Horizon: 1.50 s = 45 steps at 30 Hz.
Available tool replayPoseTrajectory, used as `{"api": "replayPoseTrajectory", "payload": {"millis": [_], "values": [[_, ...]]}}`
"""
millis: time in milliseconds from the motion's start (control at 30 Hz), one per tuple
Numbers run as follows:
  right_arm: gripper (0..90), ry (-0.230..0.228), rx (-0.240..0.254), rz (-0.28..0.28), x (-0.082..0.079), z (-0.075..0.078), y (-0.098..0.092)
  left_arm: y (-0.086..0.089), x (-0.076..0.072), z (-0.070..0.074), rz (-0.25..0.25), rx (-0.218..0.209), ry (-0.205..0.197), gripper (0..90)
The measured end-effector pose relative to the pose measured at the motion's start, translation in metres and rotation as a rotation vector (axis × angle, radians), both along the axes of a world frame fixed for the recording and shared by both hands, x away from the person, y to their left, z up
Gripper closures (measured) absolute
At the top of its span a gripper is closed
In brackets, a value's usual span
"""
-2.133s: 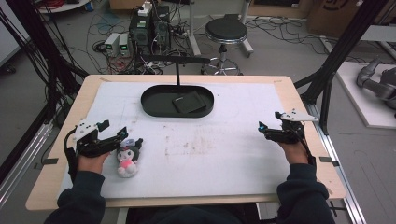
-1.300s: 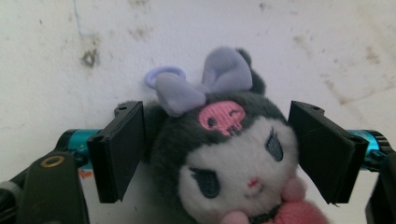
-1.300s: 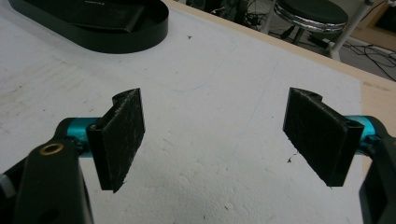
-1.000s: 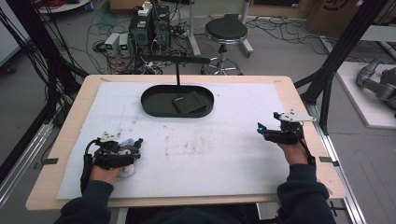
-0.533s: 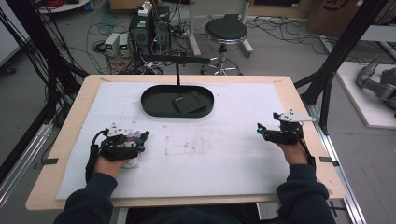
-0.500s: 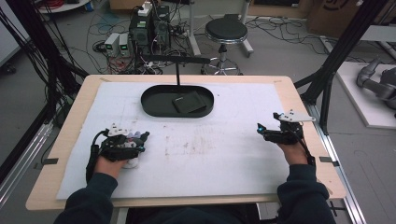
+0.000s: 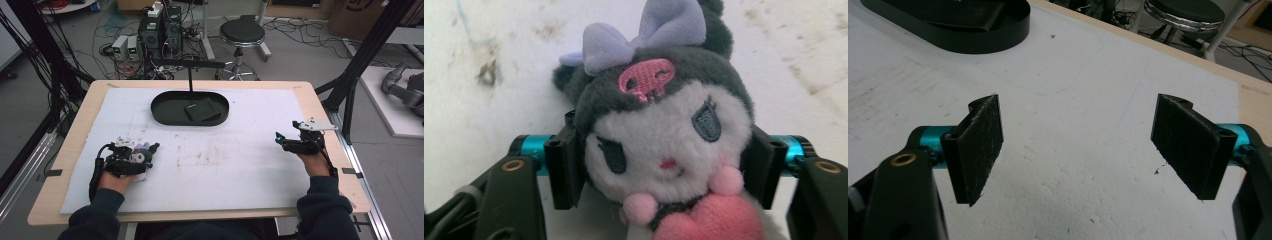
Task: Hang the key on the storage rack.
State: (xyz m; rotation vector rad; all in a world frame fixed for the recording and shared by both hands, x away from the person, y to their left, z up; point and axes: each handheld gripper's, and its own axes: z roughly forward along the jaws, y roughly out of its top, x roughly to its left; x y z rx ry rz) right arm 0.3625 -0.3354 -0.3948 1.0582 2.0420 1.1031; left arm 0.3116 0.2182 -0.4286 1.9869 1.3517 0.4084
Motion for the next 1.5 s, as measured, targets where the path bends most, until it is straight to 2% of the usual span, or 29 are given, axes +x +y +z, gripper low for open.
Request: {"api": "replayPoseTrajectory", "payload": {"millis": [67,233,333,400,467,533,633,767,867,967,1133,1233,1367,1433,1500], "values": [[21.3,0.002,0.001,-0.001,0.000,0.000,0.000,0.003,0.000,0.007,-0.012,-0.021,-0.038,35.6],[21.3,0.006,0.005,-0.003,0.000,-0.001,-0.002,0.008,0.002,0.028,-0.054,-0.124,-0.115,36.2],[21.3,0.005,0.014,-0.007,0.000,-0.002,-0.004,0.009,0.008,0.041,-0.074,-0.152,-0.144,36.2],[21.3,0.001,0.022,-0.008,0.001,-0.001,-0.006,0.009,0.016,0.048,-0.080,-0.163,-0.148,36.2],[21.3,0.004,0.028,-0.012,0.001,-0.002,-0.008,0.009,0.024,0.054,-0.084,-0.193,-0.155,36.2],[21.3,0.004,0.031,-0.012,0.001,-0.002,-0.009,0.007,0.032,0.062,-0.088,-0.202,-0.166,36.2],[21.3,0.000,0.034,-0.013,0.000,-0.001,-0.010,0.004,0.042,0.073,-0.097,-0.187,-0.207,36.2],[21.3,-0.006,0.031,-0.004,0.000,-0.001,-0.008,0.002,0.057,0.090,-0.124,-0.217,-0.298,36.1],[21.3,-0.009,0.024,0.001,0.002,-0.001,-0.006,-0.001,0.069,0.102,-0.143,-0.203,-0.358,36.1],[21.3,-0.007,0.021,0.003,0.003,-0.001,-0.003,-0.001,0.083,0.111,-0.148,-0.220,-0.368,36.1],[21.3,-0.016,0.017,0.017,0.005,0.001,0.002,0.002,0.109,0.124,-0.120,-0.254,-0.380,36.0],[21.3,-0.017,0.012,0.029,0.006,0.001,0.006,0.003,0.125,0.131,-0.118,-0.243,-0.381,36.0],[21.3,-0.015,0.023,0.032,0.008,0.001,0.007,0.002,0.145,0.137,-0.100,-0.254,-0.365,35.8],[21.4,-0.014,0.028,0.031,0.009,0.001,0.006,0.001,0.154,0.138,-0.093,-0.249,-0.361,35.8],[21.3,-0.015,0.034,0.029,0.009,0.001,0.005,0.000,0.163,0.137,-0.089,-0.263,-0.351,35.8]]}}
